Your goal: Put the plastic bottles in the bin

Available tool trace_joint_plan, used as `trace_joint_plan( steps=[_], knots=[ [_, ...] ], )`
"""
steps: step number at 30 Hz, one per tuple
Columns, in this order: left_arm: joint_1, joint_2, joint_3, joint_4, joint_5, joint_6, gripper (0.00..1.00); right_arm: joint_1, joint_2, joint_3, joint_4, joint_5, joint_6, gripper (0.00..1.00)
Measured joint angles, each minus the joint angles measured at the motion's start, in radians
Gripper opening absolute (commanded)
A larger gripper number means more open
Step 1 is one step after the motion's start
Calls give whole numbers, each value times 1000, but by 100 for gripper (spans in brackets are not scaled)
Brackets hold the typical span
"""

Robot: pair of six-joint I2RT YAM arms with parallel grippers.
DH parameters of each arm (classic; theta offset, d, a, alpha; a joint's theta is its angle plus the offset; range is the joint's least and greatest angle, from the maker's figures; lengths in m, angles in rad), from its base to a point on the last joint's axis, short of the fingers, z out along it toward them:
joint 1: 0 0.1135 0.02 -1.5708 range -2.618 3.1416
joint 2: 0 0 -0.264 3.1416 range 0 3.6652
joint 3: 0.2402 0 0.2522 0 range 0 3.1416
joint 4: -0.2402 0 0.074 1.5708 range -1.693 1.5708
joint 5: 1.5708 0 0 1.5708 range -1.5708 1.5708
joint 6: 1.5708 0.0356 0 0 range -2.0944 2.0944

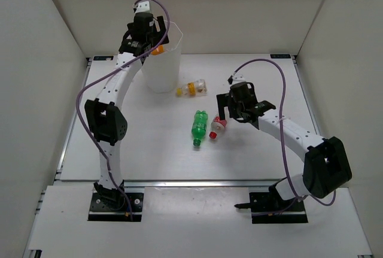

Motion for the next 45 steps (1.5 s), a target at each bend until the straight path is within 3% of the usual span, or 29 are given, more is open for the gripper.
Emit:
trace_joint_plan(
  steps=[5, 11, 18, 22, 28, 32, 43, 45],
  knots=[
    [23, 0, -31, -16, 10, -7, 99, -5, 1, 2, -25, 5, 1, 99],
    [-44, -92, -45, -4, 31, -2, 99, -22, -21, -5, -58, 10, 20, 99],
    [-236, -467, -457, 107, 41, 2, 98, -69, -207, -123, -96, 5, 57, 99],
    [-349, -569, -651, 143, 85, -42, 99, -172, -340, -199, -140, -5, 64, 99],
    [-396, -508, -853, 141, 182, -126, 99, -418, -542, -272, -211, -37, 30, 99],
    [-431, -400, -895, 121, 209, -154, 99, -538, -614, -296, -238, -56, -12, 99],
    [-476, -249, -995, 160, 312, -171, 99, -549, -648, -323, -249, -63, -38, 99],
    [-476, -227, -996, 165, 307, -174, 95, -558, -648, -327, -243, -76, -38, 99]
  ],
)
